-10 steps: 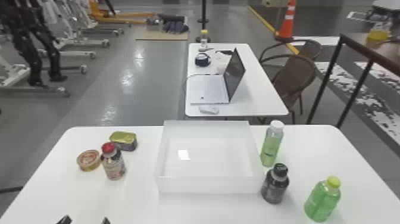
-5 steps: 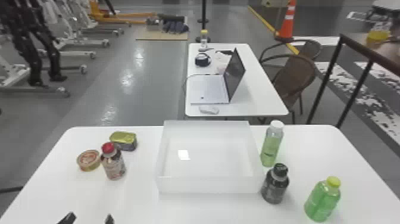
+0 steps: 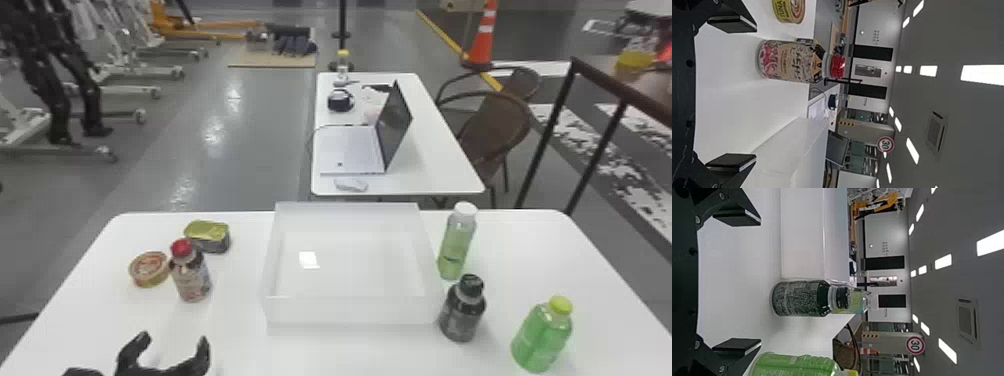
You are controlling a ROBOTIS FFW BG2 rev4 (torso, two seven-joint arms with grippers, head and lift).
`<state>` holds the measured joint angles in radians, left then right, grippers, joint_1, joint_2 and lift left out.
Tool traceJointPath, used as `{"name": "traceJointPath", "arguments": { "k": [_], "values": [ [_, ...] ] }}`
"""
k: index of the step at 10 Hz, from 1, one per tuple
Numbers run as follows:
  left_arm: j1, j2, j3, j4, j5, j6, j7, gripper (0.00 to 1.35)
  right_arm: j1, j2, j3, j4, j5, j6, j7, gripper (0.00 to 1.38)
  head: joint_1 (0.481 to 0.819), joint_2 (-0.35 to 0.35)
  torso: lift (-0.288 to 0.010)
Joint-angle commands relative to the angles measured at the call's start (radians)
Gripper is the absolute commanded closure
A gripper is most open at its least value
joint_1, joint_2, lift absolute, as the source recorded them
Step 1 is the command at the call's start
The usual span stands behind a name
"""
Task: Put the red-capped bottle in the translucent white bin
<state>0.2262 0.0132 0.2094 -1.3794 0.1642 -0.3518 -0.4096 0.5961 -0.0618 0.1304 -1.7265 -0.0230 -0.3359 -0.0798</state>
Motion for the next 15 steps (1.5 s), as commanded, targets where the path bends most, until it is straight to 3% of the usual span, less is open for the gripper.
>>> {"name": "traceJointPath", "arguments": {
  "k": [1,4,7,8,15],
  "values": [
    [-0.041,0.004,-0.002,0.036,-0.023,0.0,0.0,0.14,-0.002,0.0,0.0,0.002,0.0,0.0,0.0,0.2,0.549,0.0,-0.1],
    [-0.13,0.008,-0.004,0.118,-0.069,0.004,0.005,0.14,-0.007,0.0,0.002,0.005,0.0,0.0,0.0,0.2,0.549,0.0,-0.1],
    [-0.22,0.05,-0.056,0.221,-0.075,-0.006,0.015,0.14,-0.009,0.002,0.002,0.01,0.0,0.0,0.0,0.2,0.549,0.0,-0.1],
    [-0.245,0.053,-0.061,0.252,-0.078,-0.007,0.021,0.14,-0.01,0.002,0.002,0.012,0.0,0.0,0.0,0.2,0.549,0.0,-0.1],
    [-0.393,0.063,-0.068,0.421,-0.135,0.005,0.173,0.14,-0.019,0.007,0.002,0.018,-0.002,0.0,0.002,0.2,0.549,0.0,-0.1]
  ]
}}
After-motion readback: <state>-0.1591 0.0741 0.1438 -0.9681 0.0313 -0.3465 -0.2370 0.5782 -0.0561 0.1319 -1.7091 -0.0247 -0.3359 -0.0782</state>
